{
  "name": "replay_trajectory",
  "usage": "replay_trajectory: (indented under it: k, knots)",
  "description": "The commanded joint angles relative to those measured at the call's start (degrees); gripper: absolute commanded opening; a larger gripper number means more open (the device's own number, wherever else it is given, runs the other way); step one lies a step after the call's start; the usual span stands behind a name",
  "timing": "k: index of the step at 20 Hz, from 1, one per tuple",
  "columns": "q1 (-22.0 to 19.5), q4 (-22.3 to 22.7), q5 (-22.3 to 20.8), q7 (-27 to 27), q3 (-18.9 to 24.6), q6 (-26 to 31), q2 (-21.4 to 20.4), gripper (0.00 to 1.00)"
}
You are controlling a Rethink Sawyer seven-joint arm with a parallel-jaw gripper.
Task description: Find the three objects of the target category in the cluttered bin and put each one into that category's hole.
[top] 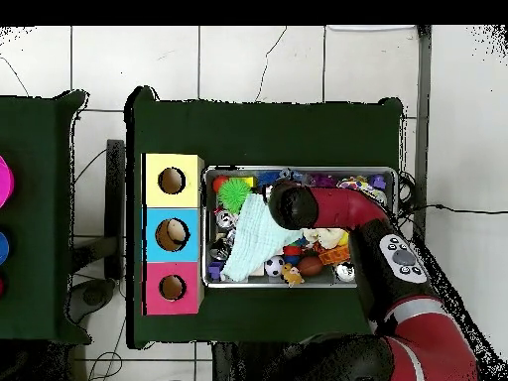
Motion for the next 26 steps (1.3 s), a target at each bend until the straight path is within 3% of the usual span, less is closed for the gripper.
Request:
replay_trajectory:
  k: [1, 5, 15, 26]
  knots:
    - [0.27, 1.37, -1.59, 1.63, -0.69, 1.75, -3.25, 1.0]
    - [2.19, 4.68, 1.06, 3.25, -1.08, 6.54, -9.51, 1.0]
    - [4.15, 9.75, 4.87, 5.73, -2.17, 9.93, -16.58, 1.0]
    - [3.11, 5.19, 5.55, 5.86, -3.57, 6.93, -10.81, 1.0]
